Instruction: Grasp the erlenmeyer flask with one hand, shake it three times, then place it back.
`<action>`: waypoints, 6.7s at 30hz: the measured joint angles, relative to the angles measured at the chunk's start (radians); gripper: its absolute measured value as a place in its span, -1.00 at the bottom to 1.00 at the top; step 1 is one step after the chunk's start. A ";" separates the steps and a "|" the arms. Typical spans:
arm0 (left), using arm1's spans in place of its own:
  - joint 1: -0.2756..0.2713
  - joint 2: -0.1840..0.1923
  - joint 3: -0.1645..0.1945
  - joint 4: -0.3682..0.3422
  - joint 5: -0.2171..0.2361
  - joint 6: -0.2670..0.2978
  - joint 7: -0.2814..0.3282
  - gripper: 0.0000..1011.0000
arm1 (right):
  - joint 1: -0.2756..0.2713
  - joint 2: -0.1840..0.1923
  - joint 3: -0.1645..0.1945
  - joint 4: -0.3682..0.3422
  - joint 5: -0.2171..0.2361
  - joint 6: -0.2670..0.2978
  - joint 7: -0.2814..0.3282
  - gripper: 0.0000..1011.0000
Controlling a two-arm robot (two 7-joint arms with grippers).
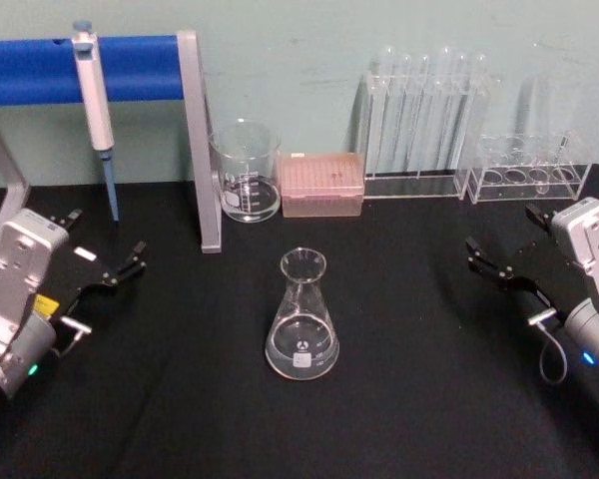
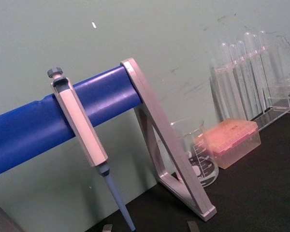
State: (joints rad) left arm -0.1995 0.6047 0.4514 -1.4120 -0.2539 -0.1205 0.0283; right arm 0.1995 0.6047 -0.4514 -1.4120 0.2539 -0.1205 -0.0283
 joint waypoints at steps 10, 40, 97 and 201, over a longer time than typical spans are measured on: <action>0.000 0.000 0.000 0.000 0.000 0.000 0.000 0.98 | 0.000 0.000 0.000 0.000 0.000 0.000 0.000 0.98; 0.000 0.000 0.000 0.000 0.000 0.000 0.000 0.98 | -0.047 0.024 0.079 -0.029 0.119 -0.025 0.146 0.98; 0.000 0.000 0.000 0.000 0.000 0.000 0.000 0.98 | -0.023 -0.026 0.033 -0.098 0.271 0.033 0.695 0.98; 0.000 0.000 0.000 0.000 0.000 0.000 0.000 0.98 | 0.261 -0.191 -0.154 0.218 0.287 0.035 0.818 0.94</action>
State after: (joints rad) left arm -0.1995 0.6047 0.4514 -1.4120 -0.2539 -0.1205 0.0283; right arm 0.4605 0.4133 -0.6057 -1.1937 0.5412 -0.0859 0.7898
